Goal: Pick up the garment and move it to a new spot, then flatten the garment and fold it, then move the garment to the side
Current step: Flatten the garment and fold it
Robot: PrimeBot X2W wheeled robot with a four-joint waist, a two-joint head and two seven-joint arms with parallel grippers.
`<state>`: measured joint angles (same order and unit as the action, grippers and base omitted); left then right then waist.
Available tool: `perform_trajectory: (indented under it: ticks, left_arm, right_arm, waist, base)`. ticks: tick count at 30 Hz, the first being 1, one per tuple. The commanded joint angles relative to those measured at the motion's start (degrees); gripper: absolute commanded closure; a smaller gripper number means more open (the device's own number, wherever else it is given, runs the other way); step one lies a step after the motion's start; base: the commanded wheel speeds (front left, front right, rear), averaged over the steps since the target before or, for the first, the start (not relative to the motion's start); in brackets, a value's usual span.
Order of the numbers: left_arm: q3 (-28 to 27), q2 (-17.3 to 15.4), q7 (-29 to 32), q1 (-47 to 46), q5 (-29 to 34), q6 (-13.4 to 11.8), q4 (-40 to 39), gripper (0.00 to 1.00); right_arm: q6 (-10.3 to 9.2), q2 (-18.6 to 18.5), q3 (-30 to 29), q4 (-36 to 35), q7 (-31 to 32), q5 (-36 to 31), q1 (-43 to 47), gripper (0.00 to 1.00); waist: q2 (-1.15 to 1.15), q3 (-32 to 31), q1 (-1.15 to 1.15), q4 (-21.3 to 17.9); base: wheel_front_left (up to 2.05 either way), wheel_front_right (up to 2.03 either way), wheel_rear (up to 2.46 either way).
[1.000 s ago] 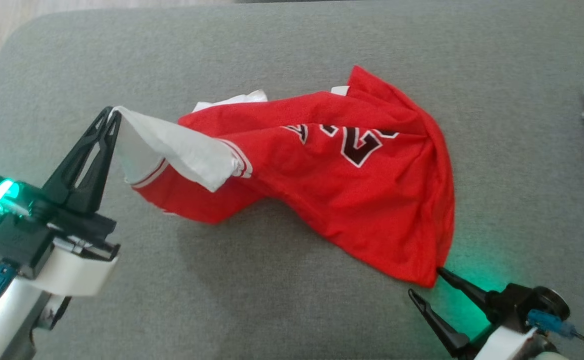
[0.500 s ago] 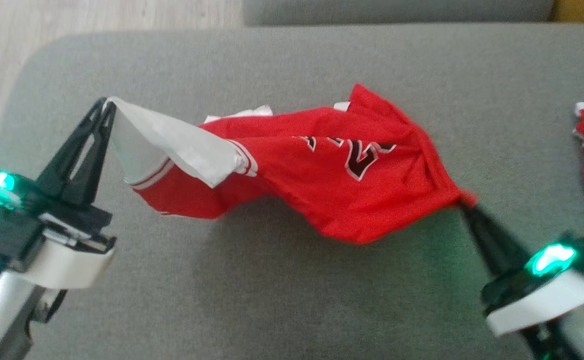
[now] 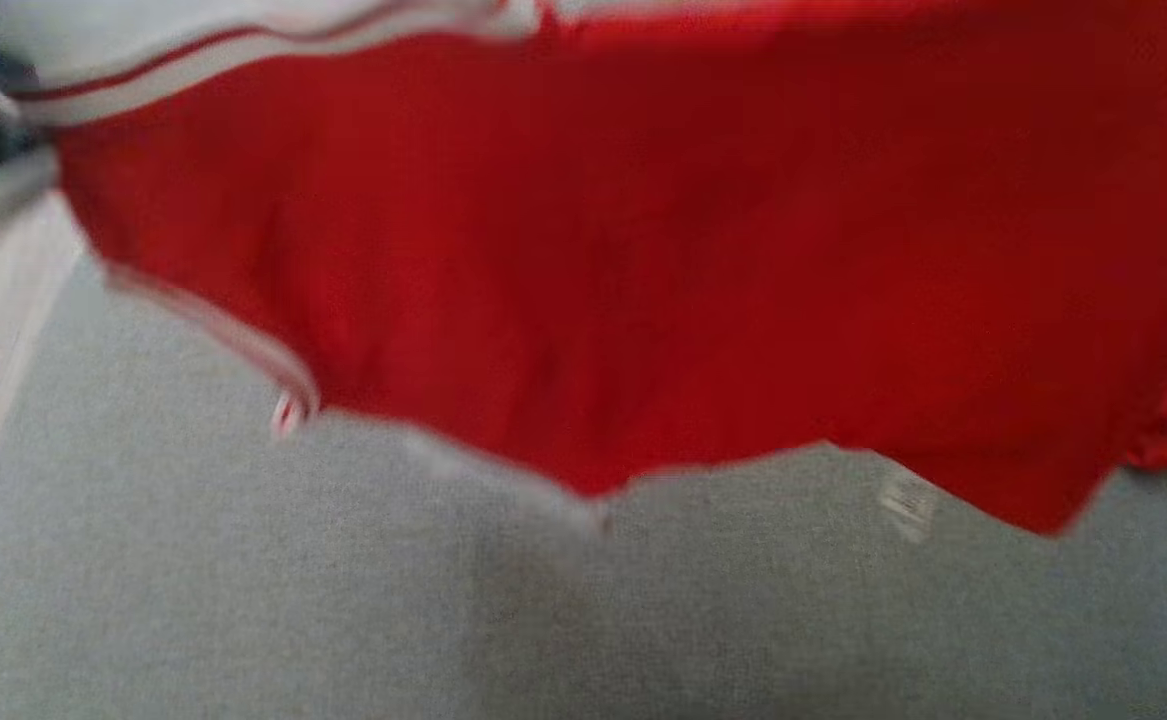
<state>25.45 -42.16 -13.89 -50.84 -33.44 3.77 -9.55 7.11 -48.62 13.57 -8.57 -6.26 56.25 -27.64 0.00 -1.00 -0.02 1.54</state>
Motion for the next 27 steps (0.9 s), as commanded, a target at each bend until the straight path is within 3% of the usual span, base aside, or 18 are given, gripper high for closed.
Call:
perform_trajectory:
  ticks: [1,5,9,12,17,22,27]
  left_arm:
    - [-2.6,-1.1,1.0,-3.6,-0.9,0.5,1.5,1.0]
    - [1.1,2.3,3.6,-11.6,-2.9,2.7,11.2,1.0]
    - [6.5,5.2,4.8,-18.5,-3.1,3.5,20.9,1.0]
    - [11.6,9.5,3.5,-24.8,-3.9,3.7,28.7,1.0]
    - [14.1,12.9,-0.3,-34.1,-1.0,3.7,37.1,1.0]
    - [11.8,14.6,-1.1,-37.8,2.6,3.7,37.5,1.0]
    - [11.0,13.3,-1.1,-33.7,3.3,3.7,32.3,1.0]
  right_arm:
    - [0.37,-2.2,1.0,0.7,1.5,0.5,-2.1,1.0]
    - [0.37,-1.6,6.3,8.0,6.6,1.6,-10.4,1.0]
    - [0.37,0.1,11.6,14.8,7.9,0.0,-18.0,1.0]
    - [0.37,2.4,15.0,21.0,4.9,-1.1,-25.4,1.0]
    - [0.37,3.1,18.8,27.2,-1.8,-5.4,-35.4,1.0]
    - [0.37,1.2,22.9,31.6,-6.3,-9.5,-42.4,1.0]
    - [0.37,-0.6,25.9,33.2,-7.6,-9.4,-44.0,1.0]
  waist:
    - [0.0,0.4,0.02,-0.1]
    - [0.0,2.7,0.02,-0.2]
    - [0.0,7.2,0.02,-0.5]
    - [0.0,12.3,0.02,-0.6]
    - [0.0,16.7,0.02,-1.2]
    - [0.0,20.0,0.02,-1.3]
    - [0.0,23.6,0.02,-0.8]
  base:
    - [0.0,0.0,0.0]
    - [0.0,0.0,0.0]
    - [0.0,0.0,0.0]
    - [0.0,0.0,0.0]
    - [0.0,0.0,0.0]
    - [0.0,0.0,0.0]
    - [0.0,0.0,0.0]
